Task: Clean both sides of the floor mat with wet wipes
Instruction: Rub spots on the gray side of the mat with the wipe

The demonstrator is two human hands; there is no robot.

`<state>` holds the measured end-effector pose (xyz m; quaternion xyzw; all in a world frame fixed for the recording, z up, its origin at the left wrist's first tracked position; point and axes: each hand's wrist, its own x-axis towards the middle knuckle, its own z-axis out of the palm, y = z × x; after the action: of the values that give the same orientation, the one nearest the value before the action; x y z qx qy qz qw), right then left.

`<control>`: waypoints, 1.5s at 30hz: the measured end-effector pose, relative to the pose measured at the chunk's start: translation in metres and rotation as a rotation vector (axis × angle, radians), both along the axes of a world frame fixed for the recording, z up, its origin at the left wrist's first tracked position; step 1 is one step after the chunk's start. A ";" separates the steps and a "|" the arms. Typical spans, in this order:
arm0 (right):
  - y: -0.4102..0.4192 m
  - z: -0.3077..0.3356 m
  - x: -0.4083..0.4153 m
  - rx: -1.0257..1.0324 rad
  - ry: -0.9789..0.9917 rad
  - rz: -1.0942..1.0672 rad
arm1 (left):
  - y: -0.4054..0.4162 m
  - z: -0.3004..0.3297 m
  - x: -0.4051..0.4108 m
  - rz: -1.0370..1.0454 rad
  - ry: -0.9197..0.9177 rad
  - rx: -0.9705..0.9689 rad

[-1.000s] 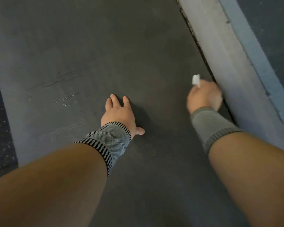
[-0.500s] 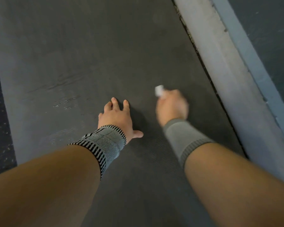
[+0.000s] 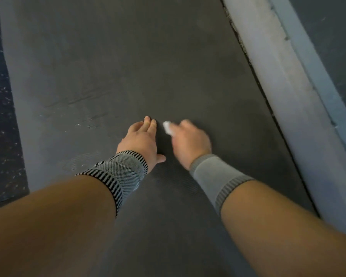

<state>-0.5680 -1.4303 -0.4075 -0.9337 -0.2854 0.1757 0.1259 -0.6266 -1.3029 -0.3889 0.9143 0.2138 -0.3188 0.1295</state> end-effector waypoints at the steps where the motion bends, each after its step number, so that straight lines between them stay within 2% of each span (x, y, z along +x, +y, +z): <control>1: -0.002 -0.002 -0.003 -0.001 -0.013 0.096 | -0.001 -0.001 -0.001 0.011 -0.018 -0.010; 2: -0.011 -0.002 0.008 -0.003 -0.047 0.047 | -0.001 -0.001 -0.002 0.017 -0.032 -0.017; 5: -0.048 -0.007 0.055 -0.017 -0.118 -0.612 | 0.003 -0.005 -0.006 0.025 -0.047 -0.030; 6: -0.052 -0.007 0.058 -0.034 -0.108 -0.760 | 0.004 -0.007 -0.006 0.027 -0.050 -0.037; 7: -0.045 -0.007 0.053 -0.045 -0.116 -0.762 | 0.004 -0.008 -0.006 0.028 -0.055 -0.039; 11: 0.012 -0.002 -0.017 0.115 0.048 -0.196 | 0.005 -0.011 -0.014 0.000 -0.121 -0.025; 12: 0.014 -0.003 -0.022 0.135 0.051 -0.137 | 0.006 -0.011 -0.014 -0.007 -0.139 -0.023; 16: 0.005 -0.014 -0.018 0.176 -0.051 -0.187 | 0.007 -0.010 -0.027 -0.052 -0.200 -0.034; 18: 0.009 -0.013 -0.021 0.212 -0.043 -0.209 | 0.012 -0.009 -0.053 -0.055 -0.260 0.059; 21: 0.012 -0.014 -0.018 0.179 -0.001 -0.260 | 0.025 -0.009 -0.105 -0.026 -0.118 0.212; 24: 0.027 -0.007 -0.026 0.128 0.022 -0.467 | 0.030 -0.015 -0.121 0.047 -0.004 0.164; 25: 0.039 -0.003 -0.038 0.101 0.019 -0.428 | 0.028 -0.018 -0.119 0.074 -0.017 0.141; 28: 0.069 0.000 -0.085 0.104 0.085 -0.020 | 0.027 -0.021 -0.117 0.090 -0.062 0.109; 29: 0.065 0.000 -0.084 0.077 0.068 -0.010 | 0.028 -0.022 -0.119 0.079 -0.066 0.110; 30: 0.056 -0.001 -0.072 0.049 0.036 -0.122 | 0.029 -0.022 -0.121 0.071 -0.067 0.113; 32: 0.037 -0.002 -0.044 0.019 -0.001 -0.500 | 0.030 -0.021 -0.123 0.086 -0.083 0.115; 33: 0.033 -0.002 -0.038 0.007 0.000 -0.594 | 0.029 -0.020 -0.122 0.095 -0.088 0.106; 34: 0.036 -0.001 -0.040 0.013 0.005 -0.562 | 0.026 -0.019 -0.120 0.100 -0.091 0.094; 37: 0.067 0.008 -0.073 0.148 0.146 -0.181 | 0.027 -0.014 -0.114 0.179 -0.135 0.059; 38: 0.070 0.008 -0.081 0.207 0.184 -0.166 | 0.030 -0.010 -0.111 0.249 -0.204 0.054; 40: 0.061 0.003 -0.079 0.318 0.166 -0.299 | 0.035 -0.006 -0.105 0.400 -0.459 0.050; 42: 0.049 -0.003 -0.074 0.389 0.095 -0.431 | 0.029 -0.006 -0.093 0.418 -0.626 0.000; 45: 0.050 -0.008 -0.069 0.400 0.094 -0.502 | 0.006 -0.020 -0.069 0.213 -0.566 -0.036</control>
<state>-0.6369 -1.3801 -0.4159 -0.9226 -0.0688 0.1224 0.3594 -0.6954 -1.2965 -0.4091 0.9368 0.2583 -0.0396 0.2328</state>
